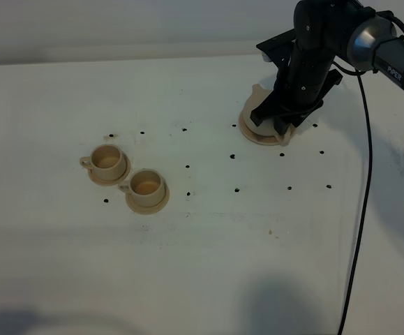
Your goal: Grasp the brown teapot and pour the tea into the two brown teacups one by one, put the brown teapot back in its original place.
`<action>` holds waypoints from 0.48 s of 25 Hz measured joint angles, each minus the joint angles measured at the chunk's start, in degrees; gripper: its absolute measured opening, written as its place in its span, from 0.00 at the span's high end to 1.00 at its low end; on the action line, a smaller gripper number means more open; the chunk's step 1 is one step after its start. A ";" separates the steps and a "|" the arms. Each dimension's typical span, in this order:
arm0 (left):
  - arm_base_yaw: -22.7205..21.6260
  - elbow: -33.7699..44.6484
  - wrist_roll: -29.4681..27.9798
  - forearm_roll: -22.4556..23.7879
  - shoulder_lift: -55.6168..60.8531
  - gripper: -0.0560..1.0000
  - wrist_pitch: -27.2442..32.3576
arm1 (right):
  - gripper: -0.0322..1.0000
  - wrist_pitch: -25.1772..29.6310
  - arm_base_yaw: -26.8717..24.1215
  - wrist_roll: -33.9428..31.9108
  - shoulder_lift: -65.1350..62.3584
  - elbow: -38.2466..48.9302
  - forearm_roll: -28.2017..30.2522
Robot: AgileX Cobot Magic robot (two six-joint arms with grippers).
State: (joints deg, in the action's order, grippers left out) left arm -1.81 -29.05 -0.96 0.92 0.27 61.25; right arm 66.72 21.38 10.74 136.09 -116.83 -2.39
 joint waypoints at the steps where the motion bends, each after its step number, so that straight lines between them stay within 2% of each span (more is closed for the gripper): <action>1: 0.00 0.00 0.00 0.00 0.00 0.55 0.00 | 0.73 0.00 0.00 0.00 0.00 0.00 0.00; 8: 0.00 0.00 0.00 0.00 0.00 0.55 0.00 | 0.88 -0.43 -0.06 0.00 0.00 0.00 0.04; 12: 0.00 0.00 0.00 0.00 0.00 0.55 0.00 | 0.88 -1.02 -0.06 0.28 0.00 0.00 -0.38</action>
State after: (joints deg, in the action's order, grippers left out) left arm -1.81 -29.05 -0.96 0.92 0.27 61.25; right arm 65.71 21.31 11.02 136.09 -116.83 -2.77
